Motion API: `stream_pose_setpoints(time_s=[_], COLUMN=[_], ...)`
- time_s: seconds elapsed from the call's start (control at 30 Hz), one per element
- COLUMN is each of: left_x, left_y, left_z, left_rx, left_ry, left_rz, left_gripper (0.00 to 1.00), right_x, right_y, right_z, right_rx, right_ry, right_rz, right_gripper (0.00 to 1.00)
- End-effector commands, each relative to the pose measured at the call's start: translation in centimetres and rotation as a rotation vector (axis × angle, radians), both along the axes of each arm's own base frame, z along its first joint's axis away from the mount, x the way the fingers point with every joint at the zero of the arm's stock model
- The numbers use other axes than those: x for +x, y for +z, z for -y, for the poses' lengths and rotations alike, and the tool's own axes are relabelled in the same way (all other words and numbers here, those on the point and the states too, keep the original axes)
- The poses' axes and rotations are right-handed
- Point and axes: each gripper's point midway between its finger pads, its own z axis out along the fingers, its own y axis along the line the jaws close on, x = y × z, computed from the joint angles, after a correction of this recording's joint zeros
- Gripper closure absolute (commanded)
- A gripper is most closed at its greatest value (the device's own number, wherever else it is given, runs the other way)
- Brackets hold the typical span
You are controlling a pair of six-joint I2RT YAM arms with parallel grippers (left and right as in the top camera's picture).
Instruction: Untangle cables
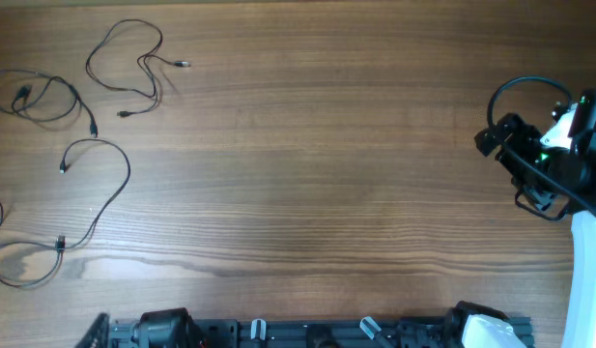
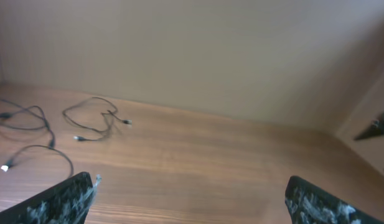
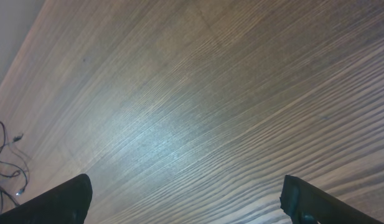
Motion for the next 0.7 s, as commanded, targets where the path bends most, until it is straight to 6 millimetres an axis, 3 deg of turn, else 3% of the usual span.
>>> stream_pose_setpoints(time_s=[0.0, 0.13, 0.2, 0.33, 0.53, 0.67], left_x=[3.6, 9.5, 11.2, 15.0, 19.1, 20.2], left_y=[-1.1, -1.5, -2.2, -5.3, -11.5, -14.3], left_z=[-1.2, -1.8, -2.0, -2.3, -2.7, -2.8], left_rx=[0.015, 0.019, 0.021, -0.084, -0.095, -0.136], left_ry=[0.049, 0.049, 0.049, 0.052, 0.052, 0.056], left_rz=[-0.019, 0.062, 0.08, 0.072, 0.047, 0.028], left_gripper=[0.0, 0.0, 0.0, 0.0, 0.0, 0.0], right_x=[0.2, 0.2, 0.2, 0.2, 0.2, 0.2], right_y=[0.5, 0.5, 0.5, 0.5, 0.5, 0.6], right_z=[0.2, 0.2, 0.2, 0.2, 0.2, 0.2], right_rx=[-0.004, -0.004, -0.004, -0.004, -0.004, -0.005], right_ry=[-0.011, -0.011, -0.011, -0.011, -0.012, -0.011], right_rz=[0.012, 0.012, 0.012, 0.012, 0.013, 0.015], right_gripper=[0.0, 0.0, 0.0, 0.0, 0.0, 0.0])
